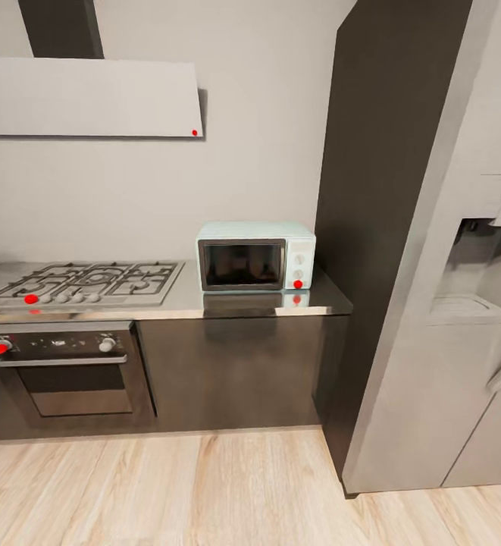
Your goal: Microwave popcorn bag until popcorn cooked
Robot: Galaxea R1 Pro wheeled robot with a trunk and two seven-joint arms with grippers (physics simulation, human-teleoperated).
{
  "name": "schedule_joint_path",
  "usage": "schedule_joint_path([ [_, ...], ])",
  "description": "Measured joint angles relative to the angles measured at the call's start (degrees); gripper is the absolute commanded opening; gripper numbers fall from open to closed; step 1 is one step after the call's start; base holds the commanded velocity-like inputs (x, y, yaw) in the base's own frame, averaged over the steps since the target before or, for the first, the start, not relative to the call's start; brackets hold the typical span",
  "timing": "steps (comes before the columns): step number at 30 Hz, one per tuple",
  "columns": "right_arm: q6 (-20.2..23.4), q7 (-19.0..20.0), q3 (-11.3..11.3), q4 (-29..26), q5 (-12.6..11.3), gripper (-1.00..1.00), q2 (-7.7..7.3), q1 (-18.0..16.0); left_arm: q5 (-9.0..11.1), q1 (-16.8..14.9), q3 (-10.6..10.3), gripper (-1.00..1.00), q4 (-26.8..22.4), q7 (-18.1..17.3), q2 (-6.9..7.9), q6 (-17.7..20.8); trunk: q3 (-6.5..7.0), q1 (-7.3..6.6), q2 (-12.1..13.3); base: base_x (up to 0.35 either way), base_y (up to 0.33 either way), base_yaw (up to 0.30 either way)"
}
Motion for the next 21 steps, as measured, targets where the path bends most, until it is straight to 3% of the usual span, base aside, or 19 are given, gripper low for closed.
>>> schedule_joint_path([
  [8,0.0,0.0,0.0,0.0,0.1,1.00,0.04,0.0,0.0,0.0,-0.1,1.00,0.0,0.0,0.02,0.0,0.00,-0.01,0.0,0.019,0.000,0.000],
  [21,0.1,0.0,0.0,0.0,0.0,1.00,0.01,0.0,0.0,0.0,-0.2,1.00,0.0,-0.1,0.09,0.0,0.00,-0.03,0.0,0.290,0.000,0.000],
])
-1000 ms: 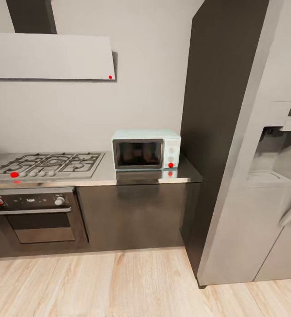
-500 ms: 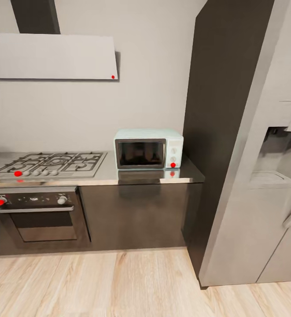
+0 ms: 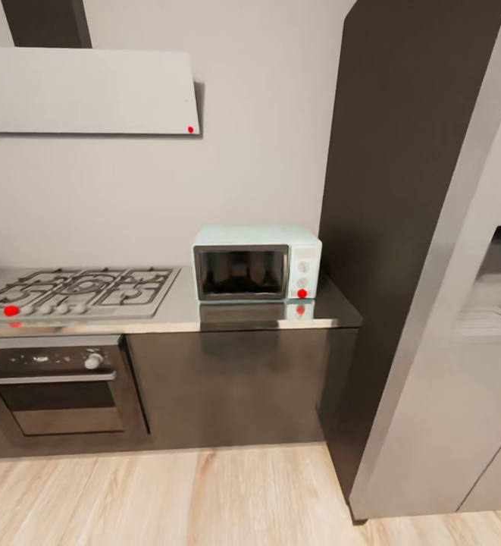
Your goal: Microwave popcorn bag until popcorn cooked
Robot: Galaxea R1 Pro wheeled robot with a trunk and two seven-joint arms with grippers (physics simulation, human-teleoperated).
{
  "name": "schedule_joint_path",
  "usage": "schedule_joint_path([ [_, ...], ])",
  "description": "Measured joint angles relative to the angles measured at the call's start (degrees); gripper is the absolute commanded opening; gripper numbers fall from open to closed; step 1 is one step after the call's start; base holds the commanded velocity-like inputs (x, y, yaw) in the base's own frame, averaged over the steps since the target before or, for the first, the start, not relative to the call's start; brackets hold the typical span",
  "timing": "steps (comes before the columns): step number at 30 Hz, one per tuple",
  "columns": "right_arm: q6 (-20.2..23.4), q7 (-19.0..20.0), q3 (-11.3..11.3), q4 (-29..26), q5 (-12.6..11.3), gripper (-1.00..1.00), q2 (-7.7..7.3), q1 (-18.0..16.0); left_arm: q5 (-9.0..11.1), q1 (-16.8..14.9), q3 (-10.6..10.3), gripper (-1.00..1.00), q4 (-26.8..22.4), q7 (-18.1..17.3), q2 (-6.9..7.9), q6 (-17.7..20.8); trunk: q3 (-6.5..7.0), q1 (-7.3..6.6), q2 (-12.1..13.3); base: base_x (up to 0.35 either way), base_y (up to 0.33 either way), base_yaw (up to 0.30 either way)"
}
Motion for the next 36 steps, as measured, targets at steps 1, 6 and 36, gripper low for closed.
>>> schedule_joint_path([
  [1,0.0,0.0,0.0,0.0,0.0,1.00,0.03,0.0,0.0,0.0,0.0,1.00,0.0,0.0,0.00,0.0,0.00,0.00,0.0,0.310,0.000,0.000],
  [6,0.2,-0.1,-0.1,0.0,-0.3,1.00,0.08,0.0,0.0,0.0,0.0,1.00,0.0,0.0,0.00,0.0,0.00,0.00,0.0,0.310,0.000,0.000],
  [36,0.7,-0.1,-0.1,0.0,-0.3,1.00,0.18,0.0,-0.1,0.0,0.1,1.00,0.0,0.0,0.00,0.0,0.00,0.03,0.0,0.171,0.000,0.000],
])
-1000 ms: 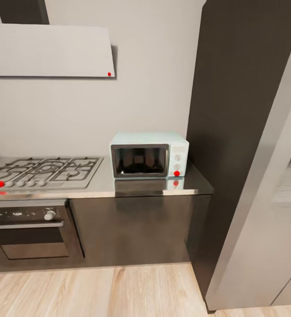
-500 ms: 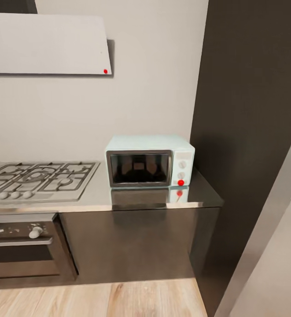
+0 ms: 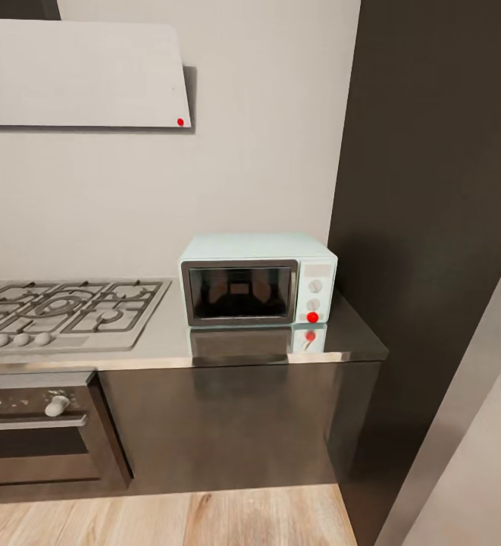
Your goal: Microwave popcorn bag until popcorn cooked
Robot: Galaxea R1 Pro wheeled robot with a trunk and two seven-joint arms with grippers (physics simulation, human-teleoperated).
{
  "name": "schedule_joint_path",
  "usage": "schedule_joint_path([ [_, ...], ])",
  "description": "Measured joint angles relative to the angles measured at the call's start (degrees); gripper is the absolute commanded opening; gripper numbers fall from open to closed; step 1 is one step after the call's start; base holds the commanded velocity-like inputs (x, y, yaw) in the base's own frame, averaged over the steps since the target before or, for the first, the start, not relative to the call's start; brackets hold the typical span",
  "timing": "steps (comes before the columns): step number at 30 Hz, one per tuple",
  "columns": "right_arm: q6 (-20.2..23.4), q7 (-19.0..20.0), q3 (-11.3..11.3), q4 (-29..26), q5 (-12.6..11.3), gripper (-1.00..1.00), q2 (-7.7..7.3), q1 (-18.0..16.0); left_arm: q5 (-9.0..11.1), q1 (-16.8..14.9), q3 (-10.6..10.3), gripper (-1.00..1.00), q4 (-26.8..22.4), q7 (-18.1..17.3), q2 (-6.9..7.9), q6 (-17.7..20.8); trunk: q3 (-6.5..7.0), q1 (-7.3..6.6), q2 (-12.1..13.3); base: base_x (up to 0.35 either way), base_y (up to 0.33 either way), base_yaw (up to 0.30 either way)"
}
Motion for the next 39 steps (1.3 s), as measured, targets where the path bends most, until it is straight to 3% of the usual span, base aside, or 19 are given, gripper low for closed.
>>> schedule_joint_path([
  [6,0.0,0.4,0.2,-1.1,0.8,1.00,0.13,-0.1,0.0,0.0,0.0,1.00,0.0,0.0,0.00,0.0,0.01,0.00,0.0,0.000,0.000,0.000],
  [8,1.0,0.4,0.2,-5.7,0.9,1.00,0.21,-0.1,0.0,0.0,0.0,1.00,0.0,0.0,-0.03,0.0,0.01,0.00,0.0,0.000,0.000,0.000],
  [11,10.3,0.4,0.3,-18.5,1.0,1.00,0.54,-0.1,0.0,0.0,0.0,1.00,0.0,0.0,-0.06,-0.1,0.02,0.00,0.0,0.000,0.000,0.000],
  [14,25.9,0.4,0.5,-37.9,1.0,1.00,0.82,-0.1,0.0,0.0,0.0,1.00,0.0,0.0,-0.01,-0.2,0.03,0.00,0.0,0.000,0.000,0.000],
  [16,32.9,0.4,1.9,-50.6,0.9,1.00,0.84,-0.1,0.0,0.0,0.0,1.00,0.0,0.0,0.00,-0.2,0.02,0.00,0.0,0.000,0.000,0.000],
  [21,44.9,0.3,3.4,-75.0,1.0,1.00,0.71,-0.9,0.1,0.0,0.1,1.00,0.0,0.0,0.00,-0.2,0.03,0.00,0.0,0.000,0.000,0.000],
  [22,46.9,0.3,3.5,-77.7,1.0,1.00,0.70,-1.4,0.1,0.0,0.1,1.00,0.0,0.0,0.00,-0.2,0.02,0.00,0.0,0.000,0.000,0.000],
  [26,53.3,0.3,3.5,-83.9,1.0,1.00,0.81,-7.9,0.1,0.0,0.1,1.00,-0.1,0.0,0.00,-0.2,0.03,0.00,0.0,0.000,0.000,0.000],
  [32,55.1,0.2,3.5,-85.6,0.7,1.00,1.38,-22.0,0.1,0.0,0.1,1.00,-0.1,0.0,0.00,-0.2,0.03,0.00,0.0,0.000,0.000,0.000],
  [35,57.8,-0.2,3.4,-85.6,0.7,1.00,3.69,-28.6,0.1,0.0,0.1,1.00,-0.1,0.0,0.00,-0.2,0.03,0.00,0.0,0.000,0.000,0.000],
  [39,60.9,-3.6,3.3,-85.6,0.8,1.00,7.71,-36.9,0.1,0.0,0.0,1.00,-0.1,0.0,0.00,-0.2,0.02,0.00,0.0,0.000,0.000,0.000],
])
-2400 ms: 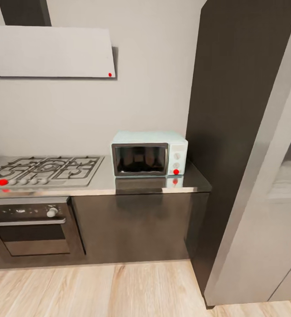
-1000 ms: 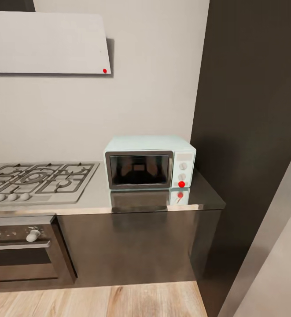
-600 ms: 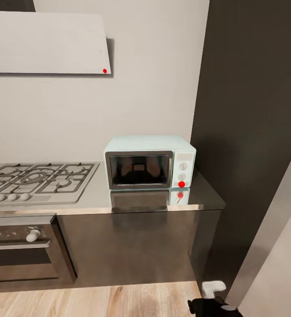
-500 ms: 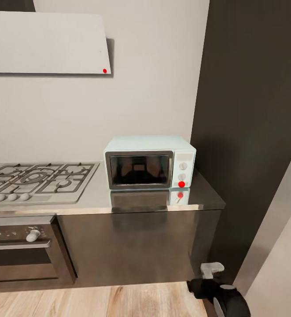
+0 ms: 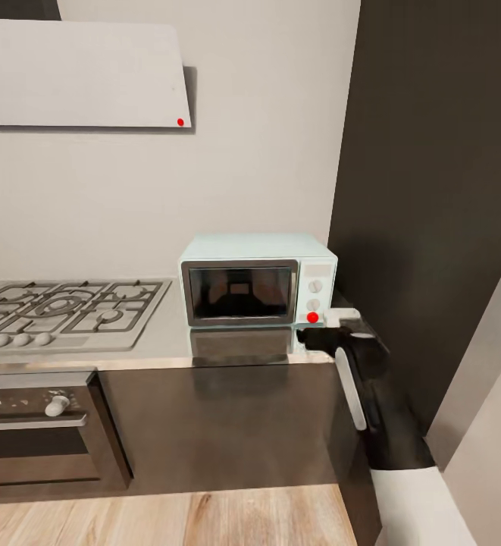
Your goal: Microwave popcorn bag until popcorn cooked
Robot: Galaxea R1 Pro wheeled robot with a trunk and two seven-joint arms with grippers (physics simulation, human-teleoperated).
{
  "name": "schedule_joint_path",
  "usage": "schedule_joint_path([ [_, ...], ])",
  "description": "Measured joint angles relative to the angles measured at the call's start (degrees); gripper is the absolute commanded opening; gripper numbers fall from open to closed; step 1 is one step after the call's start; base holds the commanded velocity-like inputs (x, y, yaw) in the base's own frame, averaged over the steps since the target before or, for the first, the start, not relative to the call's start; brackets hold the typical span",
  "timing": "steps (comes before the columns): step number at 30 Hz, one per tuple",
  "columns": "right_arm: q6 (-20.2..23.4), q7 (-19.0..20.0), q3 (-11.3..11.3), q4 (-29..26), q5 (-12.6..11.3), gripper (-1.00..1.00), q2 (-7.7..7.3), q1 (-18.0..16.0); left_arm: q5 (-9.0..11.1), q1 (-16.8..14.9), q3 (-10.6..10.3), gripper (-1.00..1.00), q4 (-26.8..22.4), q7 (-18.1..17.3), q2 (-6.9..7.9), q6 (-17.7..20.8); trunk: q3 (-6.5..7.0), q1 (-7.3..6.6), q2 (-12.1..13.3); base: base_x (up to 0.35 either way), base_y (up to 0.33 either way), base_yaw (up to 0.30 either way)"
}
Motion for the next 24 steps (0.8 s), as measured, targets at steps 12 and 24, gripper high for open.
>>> schedule_joint_path([
  [12,-9.8,-9.7,5.5,0.7,-0.1,1.00,2.71,-2.3,-0.1,0.0,-0.1,1.00,0.0,-0.3,0.00,0.0,0.00,0.00,0.0,0.000,0.000,0.000],
  [24,-9.8,-9.6,8.2,0.9,-0.1,1.00,2.71,-2.3,-0.1,0.0,-0.1,1.00,-0.1,-0.5,0.06,-0.2,0.00,-0.02,0.0,0.046,0.023,0.000],
])
